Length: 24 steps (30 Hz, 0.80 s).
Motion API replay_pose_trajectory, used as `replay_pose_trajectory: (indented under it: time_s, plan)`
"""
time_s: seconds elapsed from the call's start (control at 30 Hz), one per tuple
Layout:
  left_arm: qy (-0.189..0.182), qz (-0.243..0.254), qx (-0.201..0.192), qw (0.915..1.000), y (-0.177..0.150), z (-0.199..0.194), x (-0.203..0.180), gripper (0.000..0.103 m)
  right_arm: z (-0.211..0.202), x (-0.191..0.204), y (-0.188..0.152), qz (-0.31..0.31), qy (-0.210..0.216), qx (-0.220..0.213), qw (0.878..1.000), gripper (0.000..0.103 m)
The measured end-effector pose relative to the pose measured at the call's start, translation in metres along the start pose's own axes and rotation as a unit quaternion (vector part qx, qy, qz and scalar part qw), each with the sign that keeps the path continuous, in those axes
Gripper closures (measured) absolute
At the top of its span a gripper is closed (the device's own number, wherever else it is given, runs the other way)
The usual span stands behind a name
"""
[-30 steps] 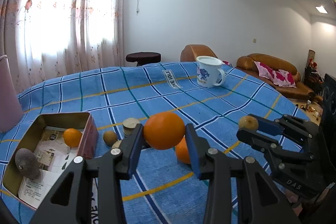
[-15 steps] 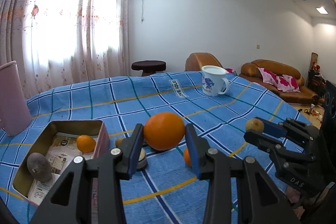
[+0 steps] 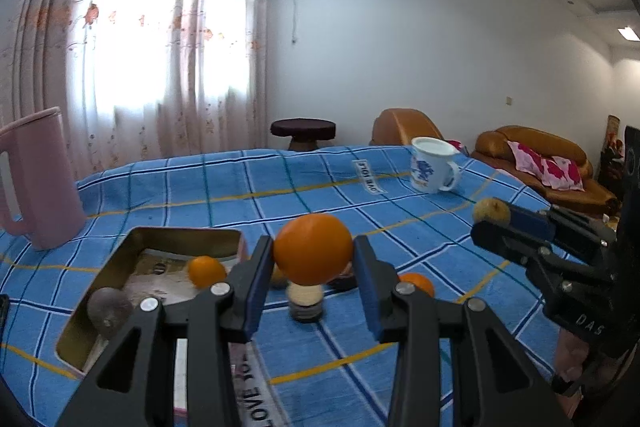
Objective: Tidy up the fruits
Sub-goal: 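Carry the orange and brown fruit over the tin and open both grippers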
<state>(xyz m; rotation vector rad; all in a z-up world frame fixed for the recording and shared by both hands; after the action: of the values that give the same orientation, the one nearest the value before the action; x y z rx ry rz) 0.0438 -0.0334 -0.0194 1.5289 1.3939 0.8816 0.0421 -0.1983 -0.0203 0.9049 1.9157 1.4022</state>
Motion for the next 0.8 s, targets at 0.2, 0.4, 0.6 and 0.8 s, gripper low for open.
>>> replay_pose_trajectory:
  time_s: [0.2,0.4,0.6,0.8]
  plan:
    - [0.018,-0.017,0.009,0.9997,-0.002,-0.002,0.023,0.061,0.021,0.023,0.015,-0.017,0.022,0.003,1.000,0.075]
    - [0.031,-0.030,0.013,0.9990,-0.006,-0.006,0.044,0.061,0.047,0.039,0.026,-0.012,0.045,0.017,0.999,0.075]
    - [0.046,-0.046,0.026,0.9975,-0.013,-0.006,0.068,0.061,0.077,0.059,0.029,-0.004,0.074,0.043,0.996,0.075]
    - [0.066,-0.068,0.039,0.9947,-0.024,-0.010,0.096,0.061,0.108,0.097,0.023,-0.025,0.102,0.079,0.991,0.075]
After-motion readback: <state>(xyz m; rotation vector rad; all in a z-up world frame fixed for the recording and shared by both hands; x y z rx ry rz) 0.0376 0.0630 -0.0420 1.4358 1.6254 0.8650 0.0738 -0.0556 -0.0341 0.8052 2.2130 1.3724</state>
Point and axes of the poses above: each gripper's, at about its wrist camera, not at the fingertips, and z roughly the way its jaws point, x to its left, y to its top, the point moved 2 cm from there along z, roughly the way its jaws point
